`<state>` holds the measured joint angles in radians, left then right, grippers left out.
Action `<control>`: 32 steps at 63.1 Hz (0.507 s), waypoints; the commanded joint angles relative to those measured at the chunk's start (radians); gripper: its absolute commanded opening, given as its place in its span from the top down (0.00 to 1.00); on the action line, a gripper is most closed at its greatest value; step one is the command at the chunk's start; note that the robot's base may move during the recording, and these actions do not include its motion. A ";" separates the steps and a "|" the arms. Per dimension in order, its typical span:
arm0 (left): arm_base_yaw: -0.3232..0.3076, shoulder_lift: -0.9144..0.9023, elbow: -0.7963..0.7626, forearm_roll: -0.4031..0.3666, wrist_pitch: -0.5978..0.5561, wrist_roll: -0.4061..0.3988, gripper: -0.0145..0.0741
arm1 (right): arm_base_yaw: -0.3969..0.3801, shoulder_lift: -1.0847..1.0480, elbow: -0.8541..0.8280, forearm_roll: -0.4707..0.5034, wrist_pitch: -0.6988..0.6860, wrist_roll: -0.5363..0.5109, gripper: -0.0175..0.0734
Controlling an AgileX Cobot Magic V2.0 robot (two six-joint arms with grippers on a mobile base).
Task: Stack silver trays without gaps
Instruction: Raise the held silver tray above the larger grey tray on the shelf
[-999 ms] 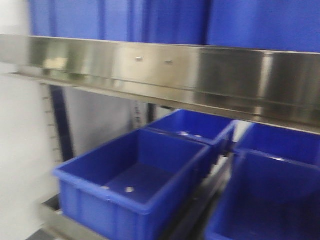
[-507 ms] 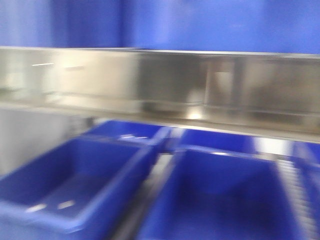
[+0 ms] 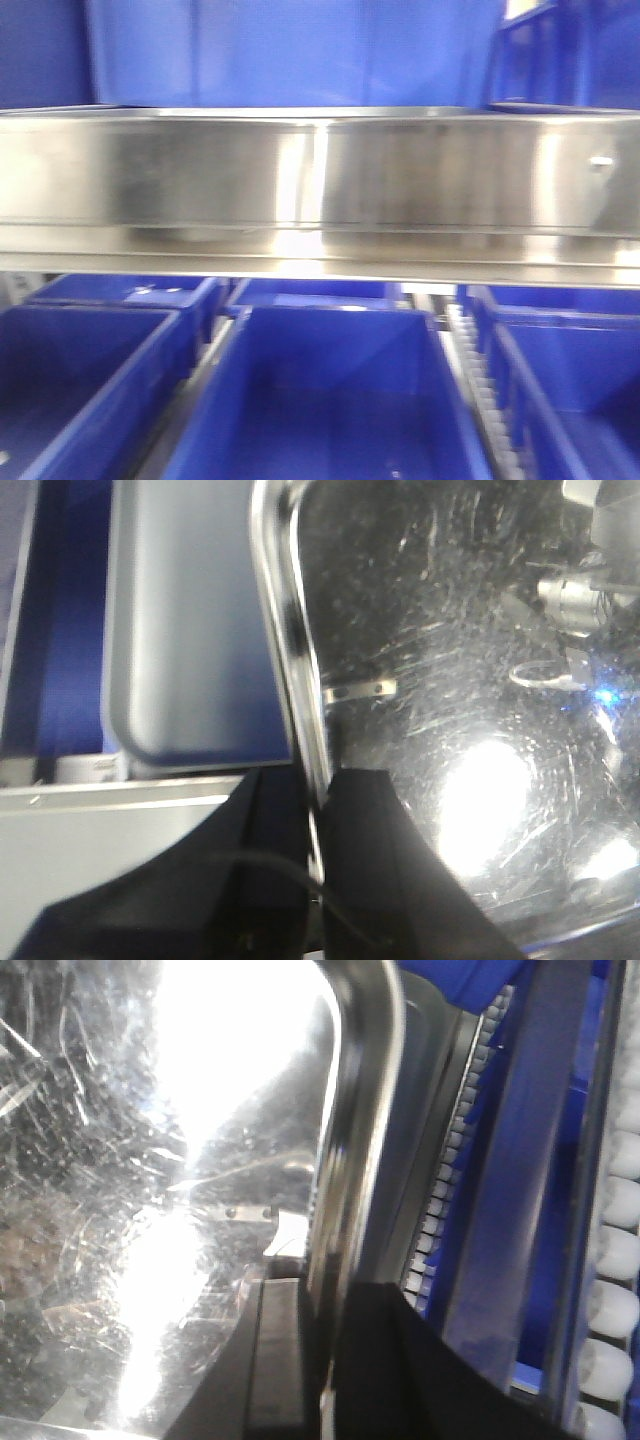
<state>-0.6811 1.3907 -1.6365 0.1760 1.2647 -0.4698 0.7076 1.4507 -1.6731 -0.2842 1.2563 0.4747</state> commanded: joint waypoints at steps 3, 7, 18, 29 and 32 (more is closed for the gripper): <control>-0.013 -0.029 -0.034 -0.061 0.011 0.024 0.89 | 0.008 -0.035 -0.027 0.012 -0.081 -0.026 0.74; -0.013 -0.029 -0.034 -0.061 0.011 0.024 0.89 | 0.008 -0.035 -0.027 0.012 -0.081 -0.026 0.74; -0.013 -0.029 -0.034 -0.061 0.011 0.024 0.89 | 0.008 -0.035 -0.027 0.012 -0.081 -0.026 0.74; -0.013 -0.029 -0.034 -0.061 0.011 0.024 0.89 | 0.008 -0.035 -0.027 0.012 -0.081 -0.026 0.74; -0.013 -0.029 -0.034 -0.061 0.011 0.024 0.89 | 0.008 -0.035 -0.027 0.012 -0.081 -0.026 0.74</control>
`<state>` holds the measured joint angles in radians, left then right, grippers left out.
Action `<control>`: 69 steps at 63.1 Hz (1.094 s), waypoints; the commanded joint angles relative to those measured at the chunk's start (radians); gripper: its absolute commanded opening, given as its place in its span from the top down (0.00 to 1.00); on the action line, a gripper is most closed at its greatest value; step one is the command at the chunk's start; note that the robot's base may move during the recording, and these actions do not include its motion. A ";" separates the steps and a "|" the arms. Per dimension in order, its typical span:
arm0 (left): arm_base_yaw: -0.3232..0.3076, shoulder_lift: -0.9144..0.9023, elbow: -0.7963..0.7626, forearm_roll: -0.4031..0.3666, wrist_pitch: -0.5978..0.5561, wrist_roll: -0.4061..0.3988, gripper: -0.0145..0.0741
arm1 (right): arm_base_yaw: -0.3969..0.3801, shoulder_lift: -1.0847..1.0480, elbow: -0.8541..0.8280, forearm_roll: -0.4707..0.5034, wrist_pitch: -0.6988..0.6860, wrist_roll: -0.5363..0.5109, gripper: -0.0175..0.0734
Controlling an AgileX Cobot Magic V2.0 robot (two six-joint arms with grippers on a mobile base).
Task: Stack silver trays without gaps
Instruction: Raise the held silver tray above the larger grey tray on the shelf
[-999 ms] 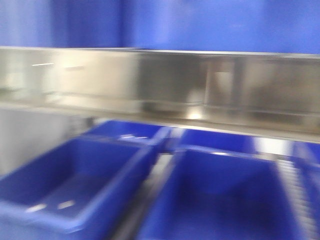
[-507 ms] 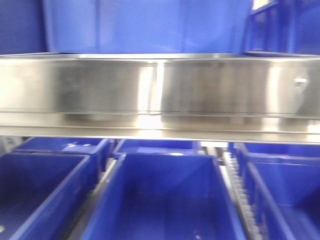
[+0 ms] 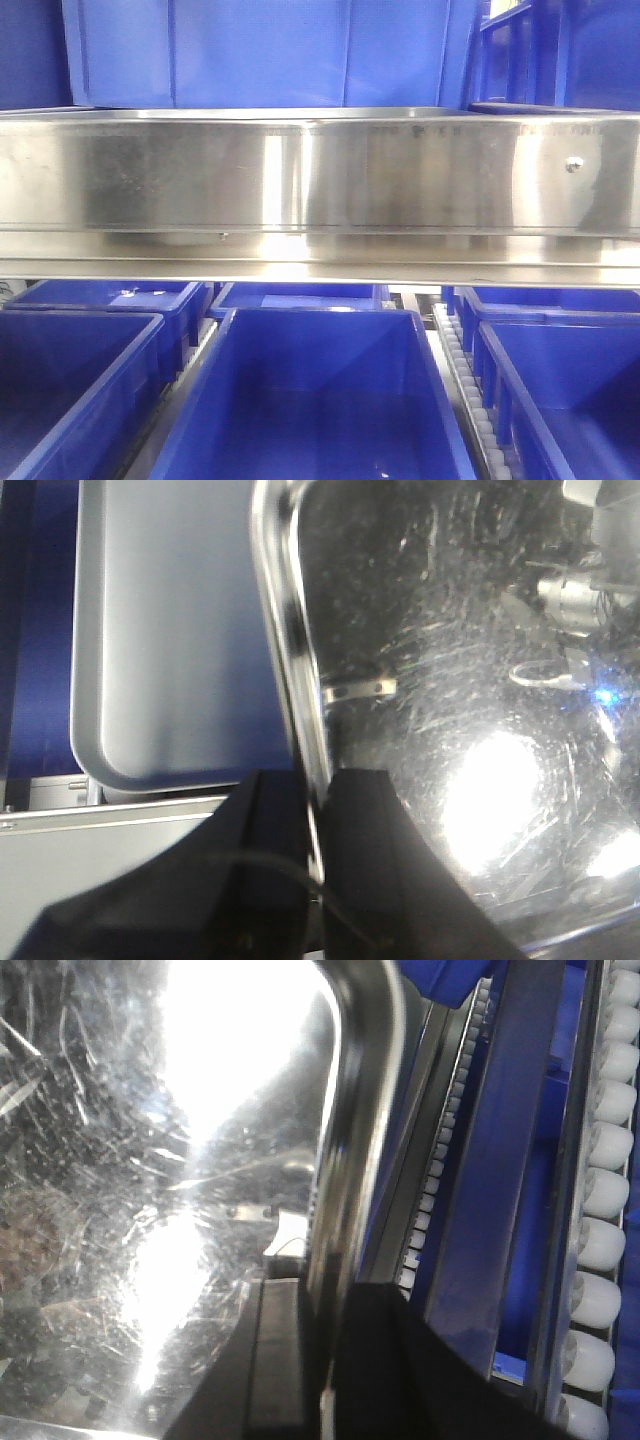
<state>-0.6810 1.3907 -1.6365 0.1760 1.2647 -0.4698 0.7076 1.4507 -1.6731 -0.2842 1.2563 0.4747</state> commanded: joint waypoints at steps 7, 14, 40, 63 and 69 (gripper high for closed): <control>-0.013 -0.029 -0.034 -0.061 0.011 0.024 0.89 | 0.008 -0.035 -0.027 0.012 -0.081 -0.026 0.74; -0.013 -0.029 -0.034 -0.061 0.011 0.024 0.89 | 0.008 -0.035 -0.027 0.012 -0.081 -0.026 0.74; -0.013 0.004 -0.036 -0.061 -0.012 0.033 0.89 | 0.008 -0.035 -0.027 0.035 -0.076 -0.026 0.74; 0.078 0.130 -0.198 0.040 -0.065 0.061 0.89 | -0.098 0.018 -0.084 0.100 -0.122 0.023 0.74; 0.115 0.167 -0.205 0.038 -0.096 0.083 0.89 | -0.145 0.071 -0.110 0.163 -0.128 -0.009 0.74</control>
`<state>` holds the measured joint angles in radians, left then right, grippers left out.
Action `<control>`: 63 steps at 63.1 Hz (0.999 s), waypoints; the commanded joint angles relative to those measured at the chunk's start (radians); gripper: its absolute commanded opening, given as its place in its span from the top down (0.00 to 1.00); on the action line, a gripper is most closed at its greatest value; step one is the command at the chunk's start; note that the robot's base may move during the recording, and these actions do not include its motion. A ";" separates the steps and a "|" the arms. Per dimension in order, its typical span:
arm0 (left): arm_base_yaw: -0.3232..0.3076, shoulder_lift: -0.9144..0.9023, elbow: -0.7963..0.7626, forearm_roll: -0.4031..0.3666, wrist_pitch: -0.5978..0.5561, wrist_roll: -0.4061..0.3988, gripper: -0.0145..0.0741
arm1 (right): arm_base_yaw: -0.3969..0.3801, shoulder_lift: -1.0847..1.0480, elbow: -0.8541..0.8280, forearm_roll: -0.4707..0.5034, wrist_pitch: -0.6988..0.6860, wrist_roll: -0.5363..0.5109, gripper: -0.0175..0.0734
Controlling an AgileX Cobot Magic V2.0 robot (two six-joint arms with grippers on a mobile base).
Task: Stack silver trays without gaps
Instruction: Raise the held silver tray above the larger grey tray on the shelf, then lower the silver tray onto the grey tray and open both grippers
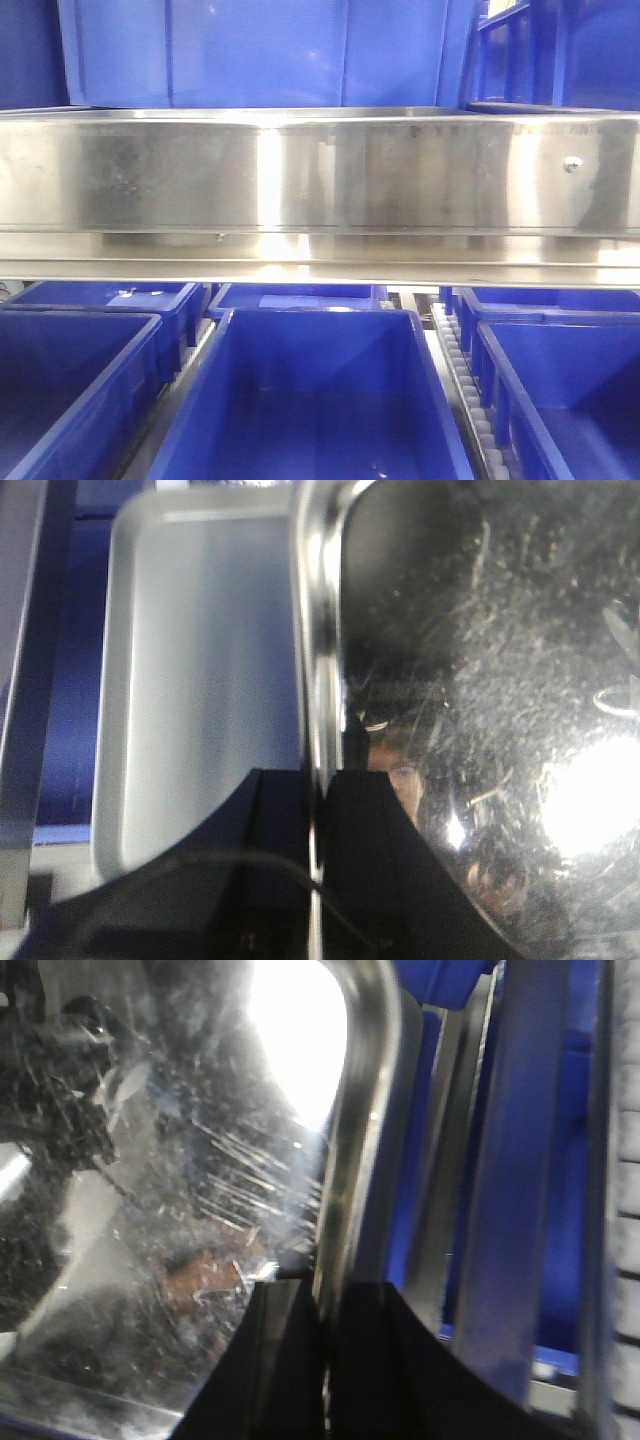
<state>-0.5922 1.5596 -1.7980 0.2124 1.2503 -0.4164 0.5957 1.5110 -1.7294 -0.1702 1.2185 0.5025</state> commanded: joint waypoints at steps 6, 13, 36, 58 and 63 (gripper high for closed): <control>0.061 0.042 -0.044 0.002 -0.082 0.032 0.89 | -0.063 0.063 -0.062 0.098 -0.111 -0.060 0.74; 0.096 0.095 -0.044 -0.001 -0.095 0.034 0.89 | -0.078 0.129 -0.062 0.110 -0.132 -0.065 0.74; 0.119 0.208 -0.044 -0.052 -0.130 0.081 0.88 | -0.081 0.253 -0.064 0.101 -0.177 -0.066 0.72; 0.119 0.210 -0.044 -0.052 -0.124 0.081 0.28 | -0.102 0.250 -0.065 0.090 -0.171 -0.069 0.10; 0.119 0.203 -0.046 -0.052 -0.118 0.081 0.21 | -0.102 0.238 -0.065 0.090 -0.172 -0.069 0.12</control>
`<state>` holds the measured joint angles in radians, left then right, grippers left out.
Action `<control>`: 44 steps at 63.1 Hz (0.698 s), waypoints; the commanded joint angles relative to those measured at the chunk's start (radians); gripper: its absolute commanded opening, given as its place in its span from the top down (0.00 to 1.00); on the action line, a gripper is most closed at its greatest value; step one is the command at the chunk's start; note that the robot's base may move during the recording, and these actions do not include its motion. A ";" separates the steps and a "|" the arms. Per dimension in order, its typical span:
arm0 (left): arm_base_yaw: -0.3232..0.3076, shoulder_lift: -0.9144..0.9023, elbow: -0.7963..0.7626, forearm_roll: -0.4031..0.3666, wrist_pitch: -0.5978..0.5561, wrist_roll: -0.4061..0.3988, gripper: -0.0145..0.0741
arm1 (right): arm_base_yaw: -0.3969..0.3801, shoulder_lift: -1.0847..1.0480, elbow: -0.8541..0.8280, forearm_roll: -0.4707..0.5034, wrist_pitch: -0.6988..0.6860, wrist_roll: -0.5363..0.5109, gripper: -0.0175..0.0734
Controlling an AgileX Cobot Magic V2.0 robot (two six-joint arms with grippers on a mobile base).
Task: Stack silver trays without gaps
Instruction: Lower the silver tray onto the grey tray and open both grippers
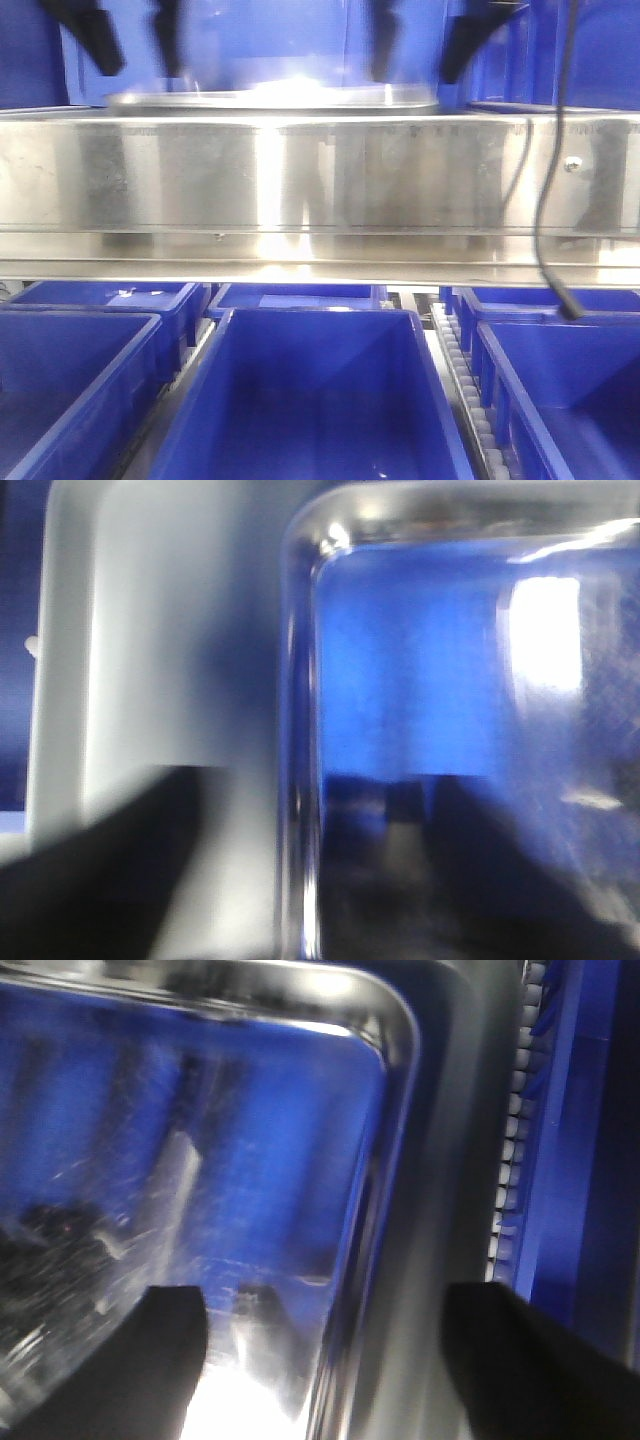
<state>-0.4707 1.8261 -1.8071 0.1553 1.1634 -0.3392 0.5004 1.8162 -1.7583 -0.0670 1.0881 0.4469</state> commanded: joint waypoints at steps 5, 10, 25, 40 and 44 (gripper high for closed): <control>-0.005 -0.081 -0.046 0.005 -0.021 0.008 0.20 | -0.007 -0.088 -0.036 -0.013 -0.049 -0.014 0.12; -0.012 -0.113 -0.046 0.007 -0.023 0.038 0.21 | -0.006 -0.123 -0.036 -0.013 -0.051 -0.017 0.13; -0.087 -0.277 -0.024 0.118 -0.036 0.065 0.36 | -0.002 -0.258 -0.029 -0.013 -0.017 -0.073 0.46; -0.169 -0.505 0.204 0.149 -0.172 0.065 0.73 | -0.002 -0.519 0.215 -0.016 -0.102 -0.114 0.75; -0.183 -0.587 0.320 0.145 -0.234 0.057 0.83 | -0.002 -0.614 0.327 -0.016 -0.162 -0.127 0.75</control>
<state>-0.6316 1.3611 -1.5787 0.2797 1.0535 -0.2800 0.4999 1.3356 -1.5158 -0.0670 1.0402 0.3493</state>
